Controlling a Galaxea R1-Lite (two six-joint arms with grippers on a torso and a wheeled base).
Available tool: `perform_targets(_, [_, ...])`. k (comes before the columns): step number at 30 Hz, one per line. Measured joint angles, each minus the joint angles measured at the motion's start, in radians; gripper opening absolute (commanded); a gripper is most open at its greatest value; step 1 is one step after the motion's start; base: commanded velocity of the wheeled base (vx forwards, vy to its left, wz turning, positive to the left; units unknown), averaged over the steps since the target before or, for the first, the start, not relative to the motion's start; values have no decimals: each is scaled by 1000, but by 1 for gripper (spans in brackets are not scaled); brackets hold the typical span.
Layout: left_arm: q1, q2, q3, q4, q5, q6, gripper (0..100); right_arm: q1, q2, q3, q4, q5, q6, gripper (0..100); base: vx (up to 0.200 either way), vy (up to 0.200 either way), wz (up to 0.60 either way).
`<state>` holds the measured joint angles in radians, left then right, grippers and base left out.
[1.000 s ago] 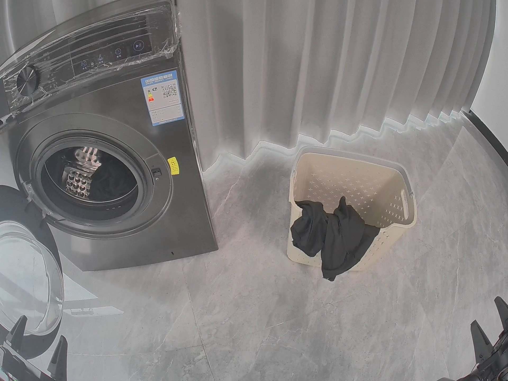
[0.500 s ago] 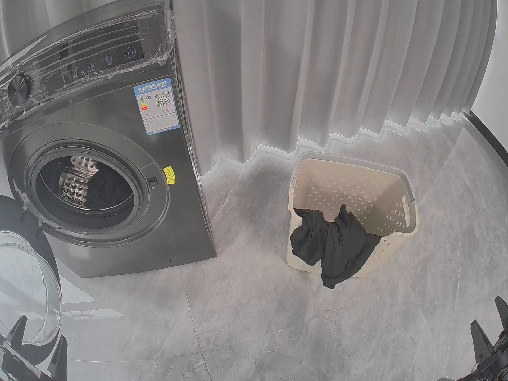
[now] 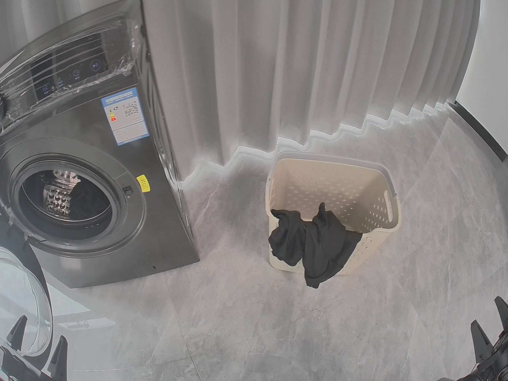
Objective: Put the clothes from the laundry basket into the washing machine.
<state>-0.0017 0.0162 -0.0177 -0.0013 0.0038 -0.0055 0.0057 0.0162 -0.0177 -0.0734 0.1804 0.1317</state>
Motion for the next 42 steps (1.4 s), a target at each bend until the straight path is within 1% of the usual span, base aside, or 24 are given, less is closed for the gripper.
perform_targets(21, [0,0,0,0,0,-2,100,0,0,0,0,0,0,100,0,0,0])
perform_targets(27, [0,0,0,0,2,-5,100,0,0,0,0,0,-1,100,200,0,0])
perform_targets(42, [0,0,0,0,1,-3,100,0,0,0,0,0,-1,100,0,0,0])
